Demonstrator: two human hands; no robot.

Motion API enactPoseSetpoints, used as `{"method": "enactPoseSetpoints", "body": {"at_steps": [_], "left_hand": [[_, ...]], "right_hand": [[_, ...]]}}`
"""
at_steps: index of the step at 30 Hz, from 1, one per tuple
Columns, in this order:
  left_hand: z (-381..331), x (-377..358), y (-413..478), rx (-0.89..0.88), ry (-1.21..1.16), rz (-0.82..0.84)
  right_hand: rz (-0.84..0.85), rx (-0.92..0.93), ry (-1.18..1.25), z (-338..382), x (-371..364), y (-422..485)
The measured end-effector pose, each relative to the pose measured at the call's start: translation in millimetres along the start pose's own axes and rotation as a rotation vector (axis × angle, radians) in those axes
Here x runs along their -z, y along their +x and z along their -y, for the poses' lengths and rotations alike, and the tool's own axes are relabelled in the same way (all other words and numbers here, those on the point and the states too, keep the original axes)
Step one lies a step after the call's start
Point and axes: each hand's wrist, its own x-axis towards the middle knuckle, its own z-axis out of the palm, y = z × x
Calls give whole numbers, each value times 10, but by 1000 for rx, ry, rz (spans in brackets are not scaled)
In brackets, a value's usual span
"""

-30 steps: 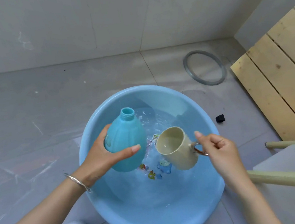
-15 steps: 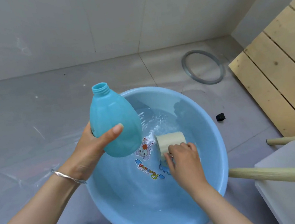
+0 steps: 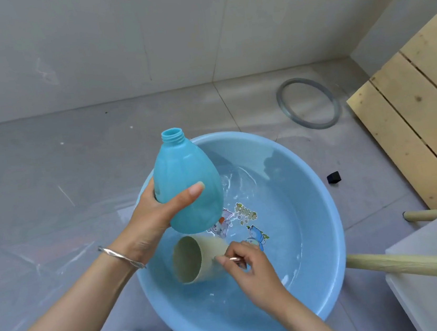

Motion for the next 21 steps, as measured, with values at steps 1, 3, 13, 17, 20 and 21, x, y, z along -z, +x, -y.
{"method": "enactPoseSetpoints", "body": {"at_steps": [1, 3, 13, 17, 20, 21], "left_hand": [[1, 5, -2, 5, -5, -13], [-1, 26, -4, 17, -14, -30], [-23, 38, -7, 44, -69, 3], [-13, 6, 18, 22, -44, 21], [-8, -30, 37, -11, 34, 35], [-5, -35, 39, -27, 62, 32]], "right_hand": [[-9, -78, 134, 13, 26, -4], [-15, -177, 367, 30, 86, -18], [-335, -187, 725, 81, 591, -84], [-464, -142, 740, 211, 863, -56], [-510, -113, 706, 271, 1021, -47], [-517, -99, 709, 293, 1065, -47]]}}
